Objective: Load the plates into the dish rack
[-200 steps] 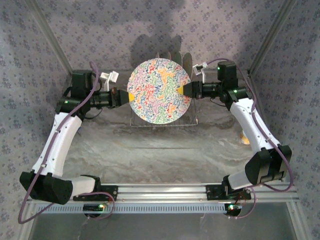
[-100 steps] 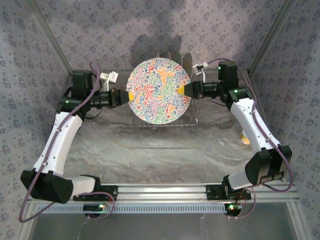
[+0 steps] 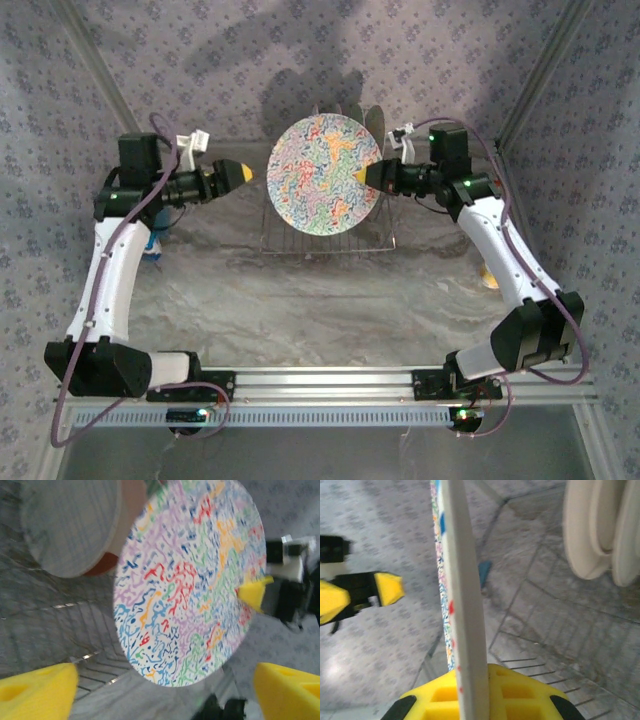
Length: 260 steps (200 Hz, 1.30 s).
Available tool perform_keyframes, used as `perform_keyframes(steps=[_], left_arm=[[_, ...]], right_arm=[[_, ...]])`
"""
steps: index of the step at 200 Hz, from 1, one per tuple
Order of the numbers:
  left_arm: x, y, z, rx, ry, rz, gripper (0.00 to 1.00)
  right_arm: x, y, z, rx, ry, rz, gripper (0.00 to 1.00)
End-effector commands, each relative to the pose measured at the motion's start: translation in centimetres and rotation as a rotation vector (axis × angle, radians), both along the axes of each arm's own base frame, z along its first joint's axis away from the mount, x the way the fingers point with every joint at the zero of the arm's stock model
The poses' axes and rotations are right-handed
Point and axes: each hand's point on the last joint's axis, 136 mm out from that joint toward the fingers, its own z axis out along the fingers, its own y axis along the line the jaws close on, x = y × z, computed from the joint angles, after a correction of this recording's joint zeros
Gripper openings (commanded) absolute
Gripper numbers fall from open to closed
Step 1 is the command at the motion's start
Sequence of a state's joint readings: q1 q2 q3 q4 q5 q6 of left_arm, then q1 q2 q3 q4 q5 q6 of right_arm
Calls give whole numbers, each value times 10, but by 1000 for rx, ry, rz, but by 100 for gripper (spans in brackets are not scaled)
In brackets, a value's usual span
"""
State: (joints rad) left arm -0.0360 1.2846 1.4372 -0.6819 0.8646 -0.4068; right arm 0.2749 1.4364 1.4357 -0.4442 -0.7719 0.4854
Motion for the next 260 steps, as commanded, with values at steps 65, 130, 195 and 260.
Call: perform_keyframes(steps=[65, 130, 195, 260], left_arm=[[43, 116, -27, 329, -50, 638, 99], [38, 143, -61, 447, -50, 748, 99], [33, 155, -77, 514, -49, 791, 99], [35, 155, -81, 518, -34, 787, 99]], right_arm=[[12, -4, 66, -266, -146, -535, 0], [38, 47, 70, -477, -244, -755, 0], [76, 96, 58, -618, -388, -897, 0], [104, 114, 20, -652, -405, -966, 0]])
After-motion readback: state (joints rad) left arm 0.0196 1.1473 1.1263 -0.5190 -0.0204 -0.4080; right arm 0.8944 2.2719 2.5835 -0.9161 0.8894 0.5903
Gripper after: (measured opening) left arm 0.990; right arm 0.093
